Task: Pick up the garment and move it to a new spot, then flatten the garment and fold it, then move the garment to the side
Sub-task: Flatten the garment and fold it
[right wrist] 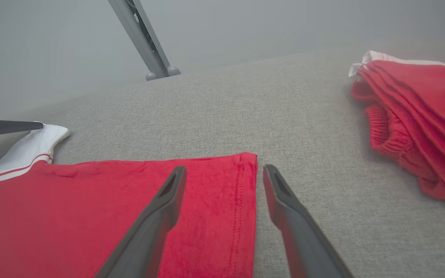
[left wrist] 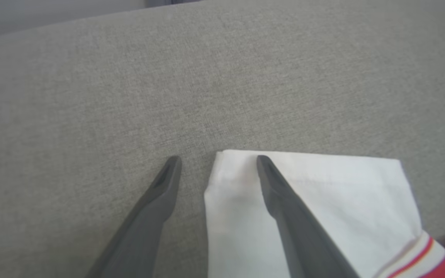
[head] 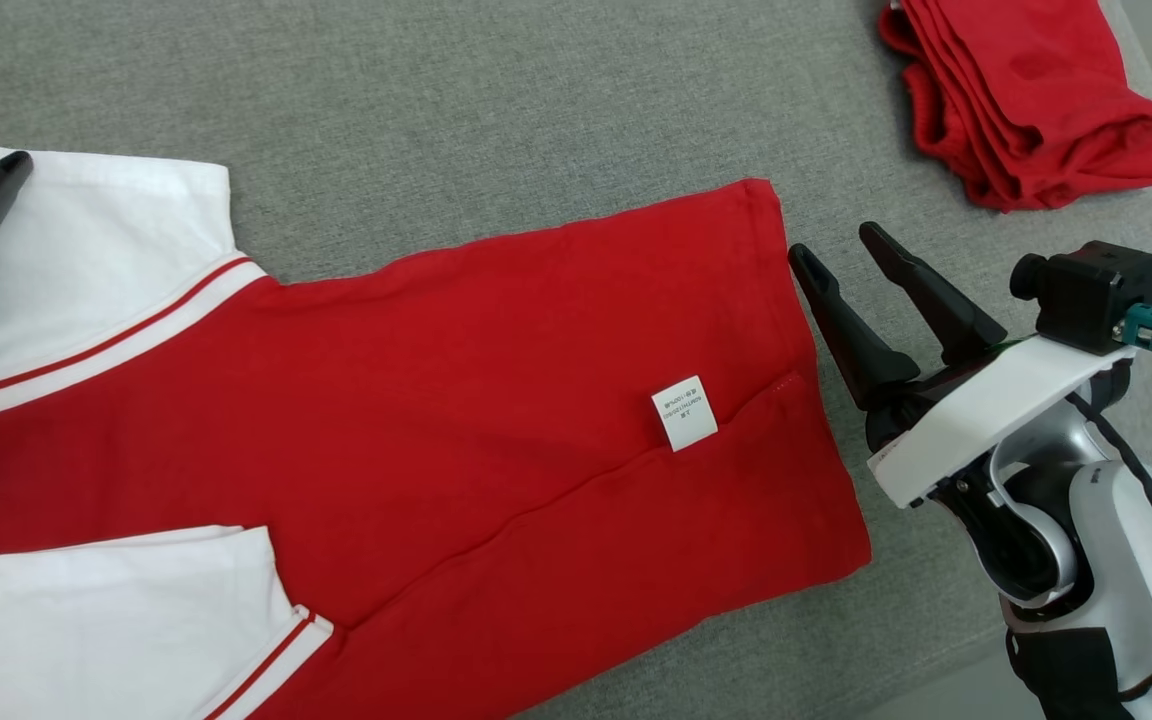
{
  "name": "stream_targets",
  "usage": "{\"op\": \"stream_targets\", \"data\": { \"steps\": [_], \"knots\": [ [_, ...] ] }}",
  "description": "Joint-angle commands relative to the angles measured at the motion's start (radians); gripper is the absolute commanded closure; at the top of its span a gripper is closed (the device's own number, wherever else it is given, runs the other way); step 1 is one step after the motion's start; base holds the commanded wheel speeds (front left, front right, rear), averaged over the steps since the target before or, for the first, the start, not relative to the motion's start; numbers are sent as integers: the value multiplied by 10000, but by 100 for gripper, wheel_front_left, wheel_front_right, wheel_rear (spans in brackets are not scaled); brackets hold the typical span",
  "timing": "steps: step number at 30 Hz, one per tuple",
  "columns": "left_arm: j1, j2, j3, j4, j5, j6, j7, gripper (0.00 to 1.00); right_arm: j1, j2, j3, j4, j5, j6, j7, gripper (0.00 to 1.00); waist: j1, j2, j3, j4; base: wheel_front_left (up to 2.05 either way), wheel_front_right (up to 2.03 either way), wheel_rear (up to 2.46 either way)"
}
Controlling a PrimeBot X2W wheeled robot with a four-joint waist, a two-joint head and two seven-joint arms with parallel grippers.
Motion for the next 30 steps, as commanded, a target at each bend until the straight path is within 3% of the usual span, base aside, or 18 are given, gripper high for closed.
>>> {"op": "stream_targets", "data": {
  "steps": [1,8,9,11,13,14,21,30],
  "knots": [
    [7,120,5,39,81,71,37,0,-107,-26,68,10,58,1,-104,0,0,0,96,-111,0,0,0],
    [36,301,-75,366,217,165,123,0,-156,-88,199,107,189,1,-262,0,0,0,242,-332,0,0,0],
    [86,314,-126,423,217,117,191,4,-152,-91,198,131,203,1,-283,0,0,0,233,-345,0,0,0],
    [205,283,-210,465,92,29,337,42,-133,-89,186,175,208,1,-316,0,0,0,203,-345,0,0,0],
    [260,264,-259,384,9,-66,444,71,-101,-95,143,193,231,1,-333,0,0,0,161,-312,0,0,0],
    [267,268,-268,331,-24,-73,503,100,-88,-114,107,196,231,1,-343,0,0,0,132,-280,0,0,0],
    [249,328,-349,-202,-236,-308,758,100,-57,-146,-31,141,121,1,-285,0,0,0,-150,3,0,0,0],
    [427,121,-309,-1031,-479,-864,29,100,17,-191,-93,175,9,1,-117,0,0,0,-799,504,0,0,0]
  ]
}}
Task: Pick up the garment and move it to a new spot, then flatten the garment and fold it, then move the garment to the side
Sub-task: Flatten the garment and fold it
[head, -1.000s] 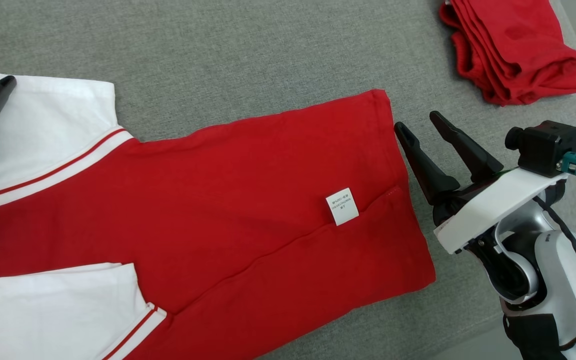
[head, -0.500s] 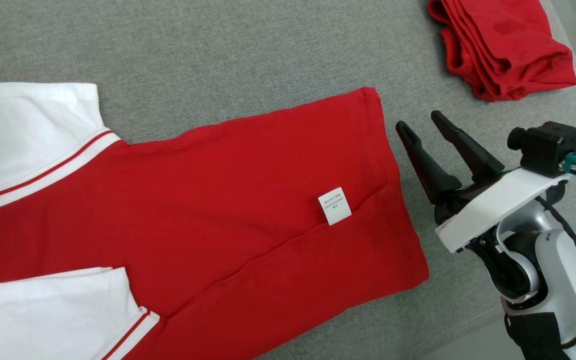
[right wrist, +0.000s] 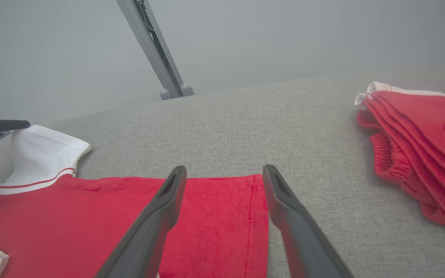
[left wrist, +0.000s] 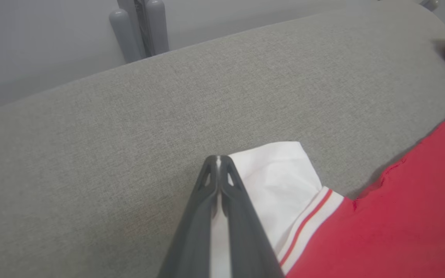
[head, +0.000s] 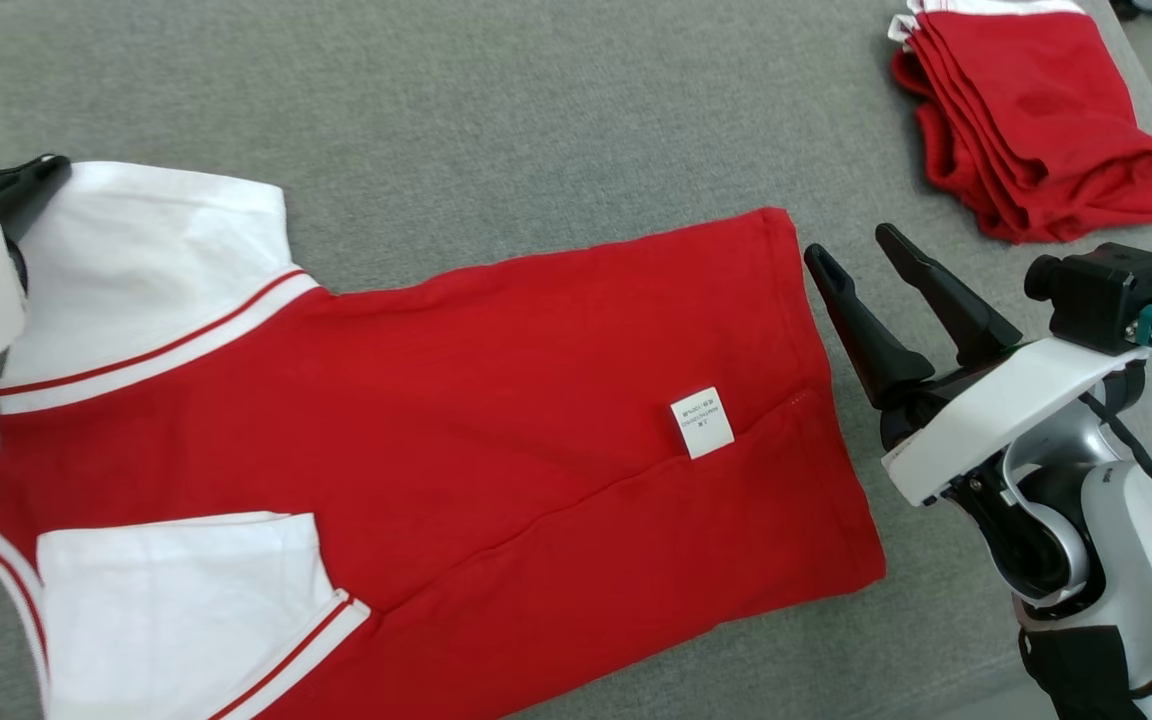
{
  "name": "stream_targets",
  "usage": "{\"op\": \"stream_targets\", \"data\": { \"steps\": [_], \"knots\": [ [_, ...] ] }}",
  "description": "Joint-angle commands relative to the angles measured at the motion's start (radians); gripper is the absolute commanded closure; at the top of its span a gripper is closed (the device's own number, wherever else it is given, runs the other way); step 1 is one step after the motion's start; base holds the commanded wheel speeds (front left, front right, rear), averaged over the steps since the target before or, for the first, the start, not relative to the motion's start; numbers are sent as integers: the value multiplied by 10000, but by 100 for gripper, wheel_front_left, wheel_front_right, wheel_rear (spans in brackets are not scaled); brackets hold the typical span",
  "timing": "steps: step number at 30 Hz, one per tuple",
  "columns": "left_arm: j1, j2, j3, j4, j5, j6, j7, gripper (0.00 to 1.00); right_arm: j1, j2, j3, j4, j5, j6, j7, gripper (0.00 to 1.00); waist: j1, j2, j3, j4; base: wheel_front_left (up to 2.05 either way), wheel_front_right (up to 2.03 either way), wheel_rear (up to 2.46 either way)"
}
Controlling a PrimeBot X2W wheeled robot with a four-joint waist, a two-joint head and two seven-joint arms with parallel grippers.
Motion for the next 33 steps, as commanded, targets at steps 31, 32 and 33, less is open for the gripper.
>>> {"op": "stream_targets", "data": {
  "steps": [31,32,33],
  "knots": [
    [1675,-888,-769,-1715,-81,-624,-2291,100,-3215,-1182,754,6201,-728,-1,1918,0,0,0,-824,2076,0,0,0],
    [1633,-902,-791,-1692,-84,-632,-2295,100,-3302,-1265,920,6315,-673,-1,1939,0,0,0,-806,2094,0,0,0],
    [1581,-911,-801,-1670,-91,-639,-2320,100,-3365,-1329,1070,6379,-613,-1,1920,0,0,0,-790,2109,0,0,0]
  ]
}}
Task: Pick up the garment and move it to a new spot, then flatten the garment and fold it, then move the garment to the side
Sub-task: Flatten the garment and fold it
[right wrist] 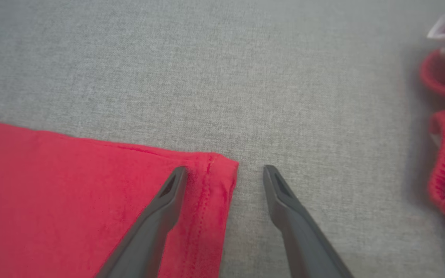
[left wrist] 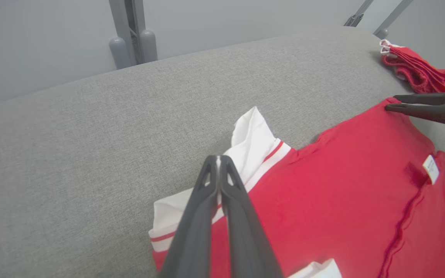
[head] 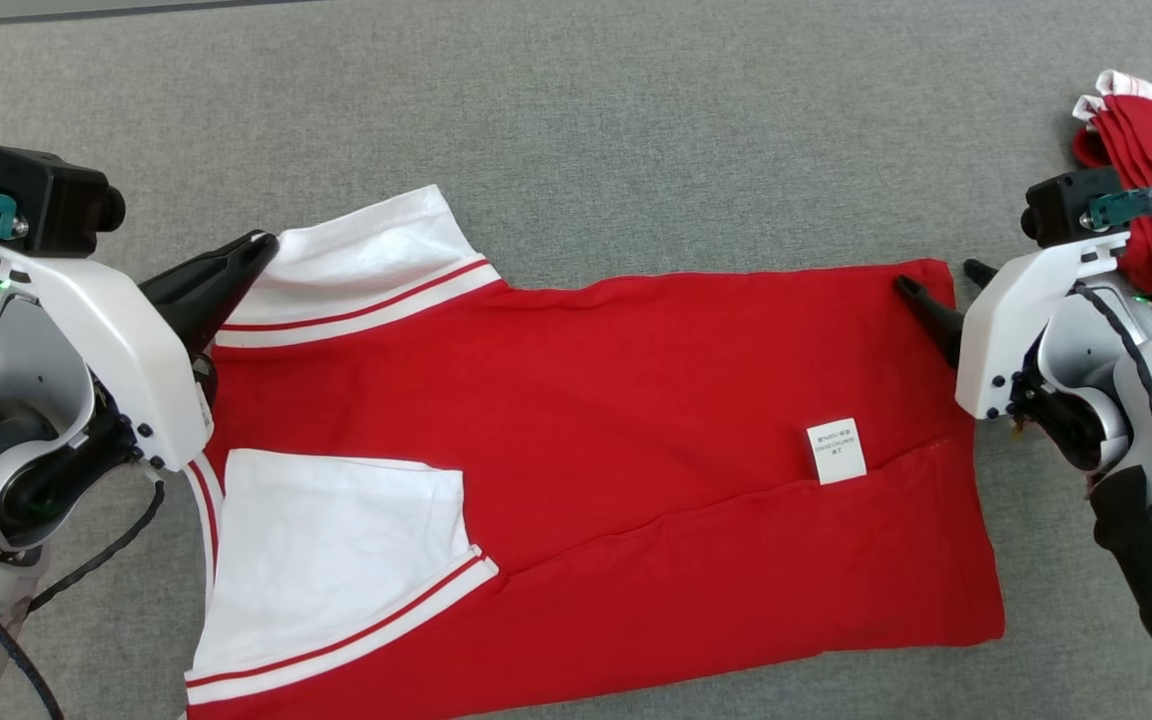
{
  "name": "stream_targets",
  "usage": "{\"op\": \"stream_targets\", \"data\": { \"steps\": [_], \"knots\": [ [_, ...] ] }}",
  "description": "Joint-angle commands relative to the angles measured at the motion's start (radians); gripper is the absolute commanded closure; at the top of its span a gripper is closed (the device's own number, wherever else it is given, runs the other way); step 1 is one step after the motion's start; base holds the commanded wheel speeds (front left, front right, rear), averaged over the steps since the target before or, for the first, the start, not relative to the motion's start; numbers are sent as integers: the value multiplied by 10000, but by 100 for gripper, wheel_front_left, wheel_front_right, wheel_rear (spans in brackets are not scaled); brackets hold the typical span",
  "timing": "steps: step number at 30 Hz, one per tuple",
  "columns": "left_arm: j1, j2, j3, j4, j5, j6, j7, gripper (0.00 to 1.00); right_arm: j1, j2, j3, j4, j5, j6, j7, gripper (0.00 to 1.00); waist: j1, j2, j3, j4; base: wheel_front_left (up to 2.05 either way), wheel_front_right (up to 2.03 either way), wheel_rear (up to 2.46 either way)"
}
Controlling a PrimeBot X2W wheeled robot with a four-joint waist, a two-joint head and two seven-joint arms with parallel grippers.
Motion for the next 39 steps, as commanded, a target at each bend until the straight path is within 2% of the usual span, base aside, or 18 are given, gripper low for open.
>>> {"op": "stream_targets", "data": {
  "steps": [1,4,6,7,8,9,10,13,14,16,26,30,39],
  "knots": [
    [-200,6,13,29,53,-68,-64,100,-95,-74,81,55,76,-2,14,0,0,0,13,16,0,0,0],
    [-241,16,-24,73,18,-68,-95,100,-285,-257,532,234,322,-2,75,0,0,0,56,53,0,0,0],
    [-280,46,-39,88,-18,-78,-98,100,-375,-345,874,270,512,-2,69,24,0,0,83,76,0,0,0],
    [-302,62,-40,90,-31,-81,-101,100,-421,-388,1031,290,613,-2,44,42,0,0,93,90,0,0,0],
    [-317,80,-43,92,-49,-87,-113,100,-465,-435,1172,316,732,-2,12,51,0,0,102,103,0,0,0],
    [-324,95,-53,95,-60,-91,-121,100,-503,-499,1339,339,847,-2,13,52,0,0,108,117,0,0,0],
    [-325,99,-65,96,-67,-95,-129,100,-532,-563,1494,369,961,-2,8,59,0,0,106,132,0,0,0],
    [-320,123,-87,87,-81,-87,-153,100,-612,-679,1891,426,1321,-2,-38,70,0,0,100,166,0,0,0],
    [-309,133,-91,82,-92,-89,-160,100,-652,-721,2026,431,1424,-2,-88,78,0,0,94,170,0,0,0],
    [-278,158,-91,65,-110,-94,-193,100,-736,-841,2229,433,1536,-2,-278,100,0,0,73,166,0,0,0],
    [437,309,65,-566,-262,-116,-774,100,-670,-1468,3289,-148,2208,-2,-1587,100,0,0,-274,51,0,0,0],
    [1274,516,362,-1257,-420,62,-1139,100,-329,-1840,3691,-751,2501,-2,-2260,100,0,0,-500,-20,0,0,0],
    [4102,840,1215,-3384,-664,1043,-2000,100,845,-2711,4045,-2088,2537,-2,-3550,100,0,0,-1096,-101,0,0,0]
  ]
}}
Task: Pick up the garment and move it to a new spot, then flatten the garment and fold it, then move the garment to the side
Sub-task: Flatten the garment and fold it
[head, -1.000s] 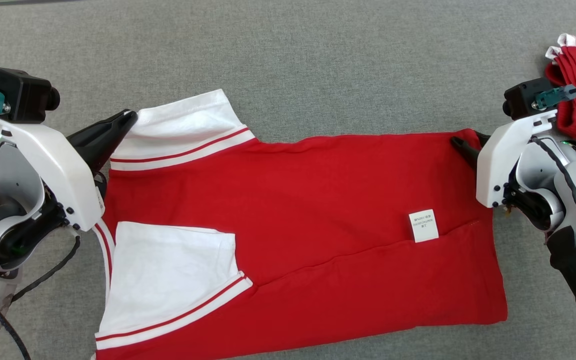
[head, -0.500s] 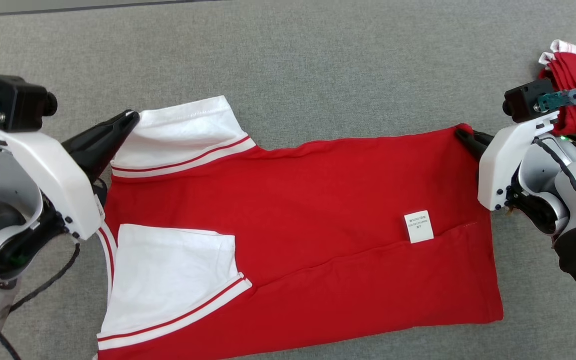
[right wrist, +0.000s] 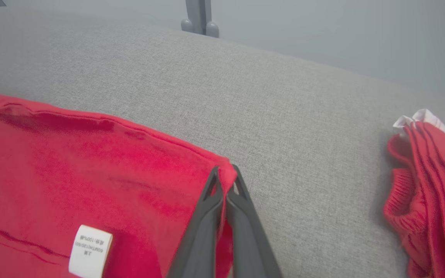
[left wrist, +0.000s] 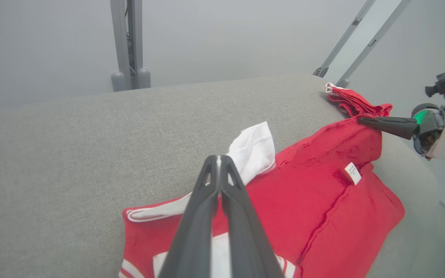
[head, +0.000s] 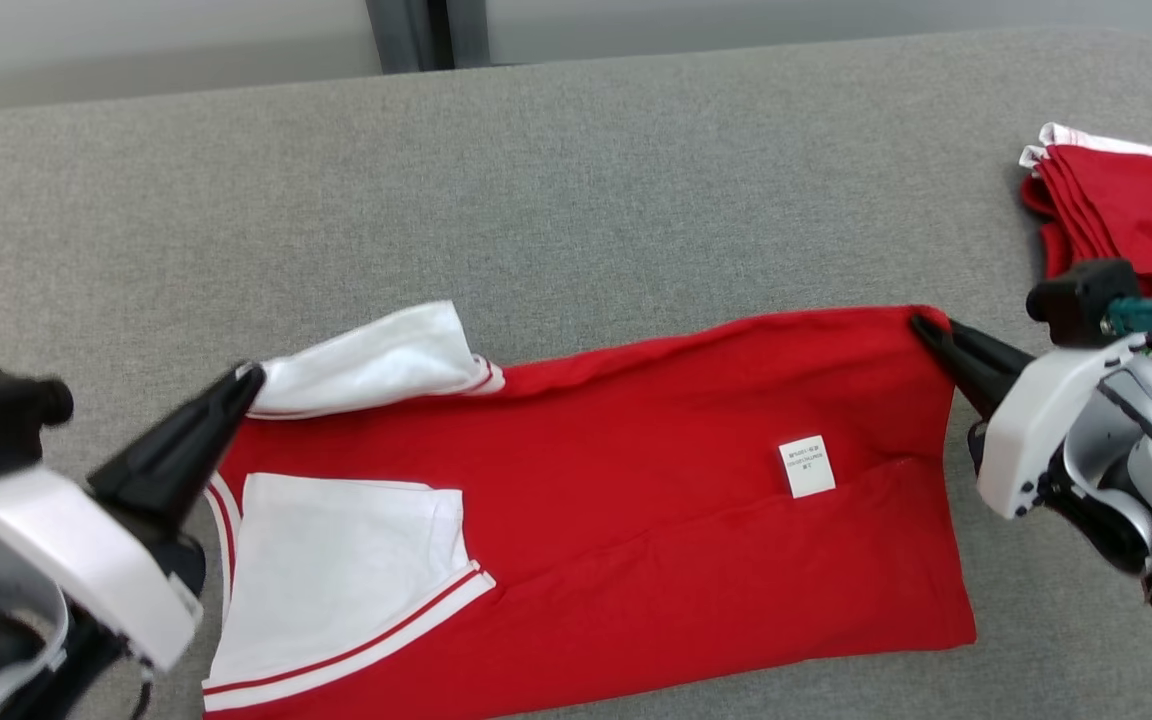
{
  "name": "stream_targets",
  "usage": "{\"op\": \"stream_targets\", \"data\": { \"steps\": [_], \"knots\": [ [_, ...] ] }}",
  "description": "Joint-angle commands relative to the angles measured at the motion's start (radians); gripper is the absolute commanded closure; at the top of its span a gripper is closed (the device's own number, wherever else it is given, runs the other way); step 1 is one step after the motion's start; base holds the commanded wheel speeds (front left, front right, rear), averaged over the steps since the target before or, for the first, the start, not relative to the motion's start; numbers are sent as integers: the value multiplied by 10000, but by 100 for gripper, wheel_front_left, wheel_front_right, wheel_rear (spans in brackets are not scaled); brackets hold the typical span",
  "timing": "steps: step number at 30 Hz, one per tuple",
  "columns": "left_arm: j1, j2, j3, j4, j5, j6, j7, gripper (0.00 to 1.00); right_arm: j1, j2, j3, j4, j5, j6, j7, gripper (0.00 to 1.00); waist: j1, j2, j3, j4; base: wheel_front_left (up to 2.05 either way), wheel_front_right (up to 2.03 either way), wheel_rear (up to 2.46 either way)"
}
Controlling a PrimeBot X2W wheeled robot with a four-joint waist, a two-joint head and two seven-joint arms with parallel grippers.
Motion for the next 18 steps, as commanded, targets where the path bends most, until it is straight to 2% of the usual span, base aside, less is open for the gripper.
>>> {"op": "stream_targets", "data": {
  "steps": [1,11,18],
  "knots": [
    [675,14,161,-386,-52,230,-234,100,401,-194,4,-320,-60,-2,-227,100,0,0,-195,-15,0,0,0],
    [3168,-210,278,-1118,-206,698,-968,100,2095,-728,-186,-1537,-698,-2,-769,100,0,0,-478,48,0,0,0],
    [3999,-585,24,-673,-312,619,-1394,100,3197,-649,-559,-1989,-1595,-2,-1024,100,0,0,-543,3,0,0,0]
  ]
}}
